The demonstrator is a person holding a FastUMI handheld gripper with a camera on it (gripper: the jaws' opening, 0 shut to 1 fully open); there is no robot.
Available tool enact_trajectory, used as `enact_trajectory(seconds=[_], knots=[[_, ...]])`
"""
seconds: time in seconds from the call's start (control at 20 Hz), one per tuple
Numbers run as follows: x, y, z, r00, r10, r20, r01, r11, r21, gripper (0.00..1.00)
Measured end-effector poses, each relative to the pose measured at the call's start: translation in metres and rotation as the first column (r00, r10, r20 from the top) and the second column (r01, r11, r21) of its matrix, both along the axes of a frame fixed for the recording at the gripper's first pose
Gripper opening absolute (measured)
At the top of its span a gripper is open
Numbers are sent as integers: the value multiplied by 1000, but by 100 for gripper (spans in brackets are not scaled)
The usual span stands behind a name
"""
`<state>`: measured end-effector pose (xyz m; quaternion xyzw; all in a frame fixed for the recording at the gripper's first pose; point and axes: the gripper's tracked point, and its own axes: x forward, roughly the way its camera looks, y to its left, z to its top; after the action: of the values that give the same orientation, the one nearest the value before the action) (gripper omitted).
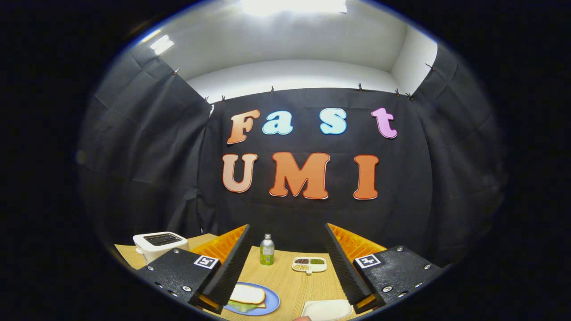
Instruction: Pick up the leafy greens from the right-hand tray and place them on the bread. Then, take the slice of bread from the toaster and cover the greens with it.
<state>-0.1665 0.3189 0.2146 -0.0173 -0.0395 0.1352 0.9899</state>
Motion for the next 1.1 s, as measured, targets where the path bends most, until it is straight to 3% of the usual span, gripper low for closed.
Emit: enact_trajectory(seconds=[0.45,1.1], knots=[[-7,-19,0,999,-31,8,31,999,15,96],[-11,-18,5,1000,-15,11,14,998,60,96]])
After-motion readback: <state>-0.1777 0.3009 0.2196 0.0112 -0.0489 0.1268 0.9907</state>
